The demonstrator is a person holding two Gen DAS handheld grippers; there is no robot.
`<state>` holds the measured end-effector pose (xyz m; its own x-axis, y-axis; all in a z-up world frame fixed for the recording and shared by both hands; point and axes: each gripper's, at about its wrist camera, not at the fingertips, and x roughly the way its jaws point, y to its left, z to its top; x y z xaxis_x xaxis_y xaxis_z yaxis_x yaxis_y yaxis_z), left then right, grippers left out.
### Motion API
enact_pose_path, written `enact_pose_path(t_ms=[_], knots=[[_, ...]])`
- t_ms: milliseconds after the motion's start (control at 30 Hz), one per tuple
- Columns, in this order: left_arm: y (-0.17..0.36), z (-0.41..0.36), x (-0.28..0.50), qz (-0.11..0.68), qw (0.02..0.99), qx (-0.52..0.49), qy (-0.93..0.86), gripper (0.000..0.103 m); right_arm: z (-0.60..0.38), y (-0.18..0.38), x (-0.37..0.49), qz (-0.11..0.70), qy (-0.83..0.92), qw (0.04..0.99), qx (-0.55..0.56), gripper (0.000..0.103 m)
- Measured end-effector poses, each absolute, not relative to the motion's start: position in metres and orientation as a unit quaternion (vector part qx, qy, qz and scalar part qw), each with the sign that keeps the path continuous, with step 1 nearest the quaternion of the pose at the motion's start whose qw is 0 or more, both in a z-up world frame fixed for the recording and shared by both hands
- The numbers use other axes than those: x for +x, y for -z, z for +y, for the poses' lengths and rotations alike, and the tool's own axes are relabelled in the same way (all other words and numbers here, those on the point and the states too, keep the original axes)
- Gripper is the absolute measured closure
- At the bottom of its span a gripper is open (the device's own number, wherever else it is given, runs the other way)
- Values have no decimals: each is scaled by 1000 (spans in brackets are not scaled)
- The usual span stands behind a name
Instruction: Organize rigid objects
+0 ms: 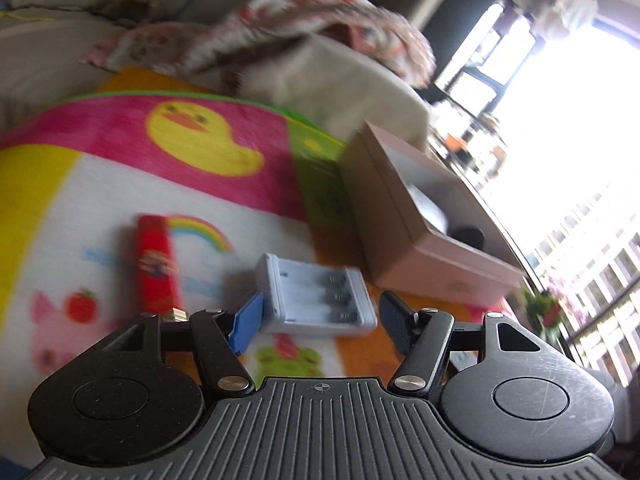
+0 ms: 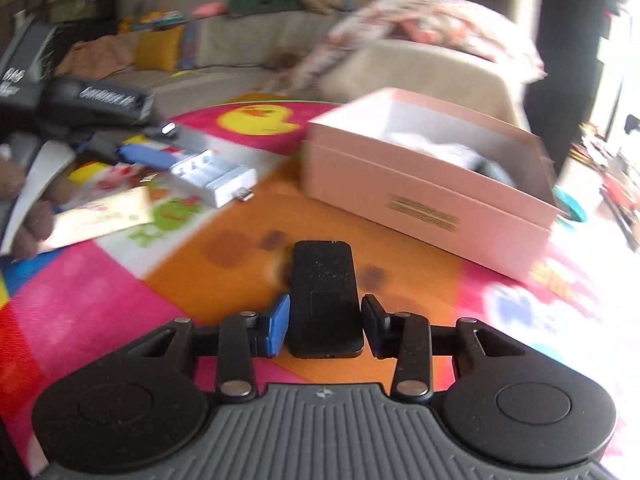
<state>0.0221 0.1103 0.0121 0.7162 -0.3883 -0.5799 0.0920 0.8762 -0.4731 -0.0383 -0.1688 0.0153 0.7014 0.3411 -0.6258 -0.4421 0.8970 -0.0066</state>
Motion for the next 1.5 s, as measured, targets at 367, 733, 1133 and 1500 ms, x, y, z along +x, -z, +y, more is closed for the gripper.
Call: enact_pose_path(t_ms=[367, 733, 1133, 1500], knots=[[-38, 60, 7, 337, 918, -32, 206, 32, -192, -7, -32, 333, -184, 924, -34, 21], [-15, 50, 61, 398, 884, -38, 242, 32, -192, -6, -32, 335, -186, 923, -33, 17], [-9, 20, 37, 367, 904, 42, 212, 32, -187, -5, -26, 351, -208, 912, -42, 0], [-7, 31, -21, 346, 921, -9, 178, 50, -186, -6, -26, 361, -214, 906, -48, 0]])
